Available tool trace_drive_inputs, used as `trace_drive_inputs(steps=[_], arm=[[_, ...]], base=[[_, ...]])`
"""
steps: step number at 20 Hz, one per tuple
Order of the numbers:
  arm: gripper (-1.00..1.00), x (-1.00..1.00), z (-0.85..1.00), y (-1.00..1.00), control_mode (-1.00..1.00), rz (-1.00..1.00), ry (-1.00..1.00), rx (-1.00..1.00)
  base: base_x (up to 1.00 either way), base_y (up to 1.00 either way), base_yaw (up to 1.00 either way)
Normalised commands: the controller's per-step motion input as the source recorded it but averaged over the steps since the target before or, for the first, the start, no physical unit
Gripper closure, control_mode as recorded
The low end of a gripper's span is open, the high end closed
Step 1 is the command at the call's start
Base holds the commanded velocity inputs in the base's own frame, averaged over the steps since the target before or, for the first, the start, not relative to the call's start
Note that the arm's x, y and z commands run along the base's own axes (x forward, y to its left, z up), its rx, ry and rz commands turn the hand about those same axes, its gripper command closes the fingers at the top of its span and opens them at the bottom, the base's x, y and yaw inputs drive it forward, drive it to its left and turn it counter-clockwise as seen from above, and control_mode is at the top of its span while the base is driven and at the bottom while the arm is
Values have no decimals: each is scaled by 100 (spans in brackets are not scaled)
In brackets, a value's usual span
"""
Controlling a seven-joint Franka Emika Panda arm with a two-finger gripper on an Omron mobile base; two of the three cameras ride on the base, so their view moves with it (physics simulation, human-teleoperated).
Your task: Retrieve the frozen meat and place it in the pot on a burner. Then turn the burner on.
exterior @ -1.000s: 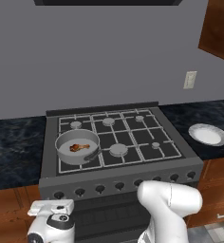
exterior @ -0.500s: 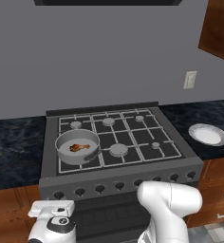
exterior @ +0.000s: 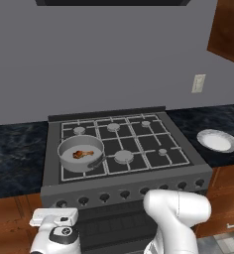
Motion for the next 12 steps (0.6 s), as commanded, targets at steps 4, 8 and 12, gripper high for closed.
trace_drive_inputs(steps=[4, 8, 12], arm=[[100, 7, -14, 0, -100, 0, 0, 0], [100, 18, -16, 0, -100, 0, 5, 0], [100, 0, -7, 0, -100, 0, 5, 0]], base=[[0, 0, 0], [0, 0, 0], [0, 0, 0]])
